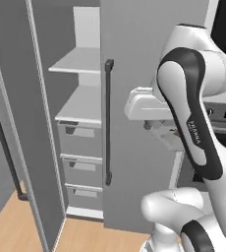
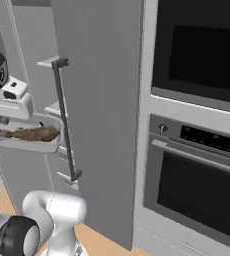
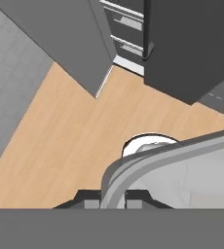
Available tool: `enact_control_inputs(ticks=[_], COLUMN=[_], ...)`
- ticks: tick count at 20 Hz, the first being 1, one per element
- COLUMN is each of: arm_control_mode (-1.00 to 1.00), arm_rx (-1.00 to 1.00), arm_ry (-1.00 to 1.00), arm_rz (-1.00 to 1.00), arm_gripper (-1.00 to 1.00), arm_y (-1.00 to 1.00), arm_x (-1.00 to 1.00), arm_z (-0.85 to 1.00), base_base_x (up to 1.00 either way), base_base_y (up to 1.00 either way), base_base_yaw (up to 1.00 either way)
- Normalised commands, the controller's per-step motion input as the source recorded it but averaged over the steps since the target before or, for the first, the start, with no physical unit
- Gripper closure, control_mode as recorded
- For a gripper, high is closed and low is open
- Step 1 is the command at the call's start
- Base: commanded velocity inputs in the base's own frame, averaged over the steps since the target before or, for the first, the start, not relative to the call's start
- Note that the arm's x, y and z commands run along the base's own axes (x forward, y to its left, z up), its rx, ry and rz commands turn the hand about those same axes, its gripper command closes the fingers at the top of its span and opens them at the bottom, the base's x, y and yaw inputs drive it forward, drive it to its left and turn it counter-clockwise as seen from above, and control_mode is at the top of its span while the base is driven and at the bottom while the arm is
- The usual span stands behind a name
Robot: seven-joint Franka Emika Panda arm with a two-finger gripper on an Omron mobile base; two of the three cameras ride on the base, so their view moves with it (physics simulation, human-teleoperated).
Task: Take the meat container that has the fish and place it on the second highest rack of the freezer. Then take the vegetable container that has the squash and corn and place it on the highest rack of the freezer.
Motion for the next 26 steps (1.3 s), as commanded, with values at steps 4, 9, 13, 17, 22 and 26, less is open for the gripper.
enact_control_inputs(ticks=[4,9,13,17,22,26], arm_control_mode=[1.00,1.00,1.00,1.00,1.00,1.00], arm_rx=[0.00,0.00,0.00,0.00,0.00,0.00], arm_ry=[0.00,0.00,0.00,0.00,0.00,0.00], arm_rz=[0.00,0.00,0.00,0.00,0.00,0.00], arm_gripper=[1.00,1.00,1.00,1.00,1.00,1.00], arm_y=[0.00,0.00,0.00,0.00,0.00,0.00], arm_x=[0.00,0.00,0.00,0.00,0.00,0.00], arm_z=[0.00,0.00,0.00,0.00,0.00,0.00], base_base_x=[0.45,0.47,0.66,0.35,0.02,0.03], base_base_y=[0.67,0.22,0.01,0.35,0.62,0.30], base_base_yaw=[-0.15,-0.08,-0.07,-0.28,-0.25,-0.36])
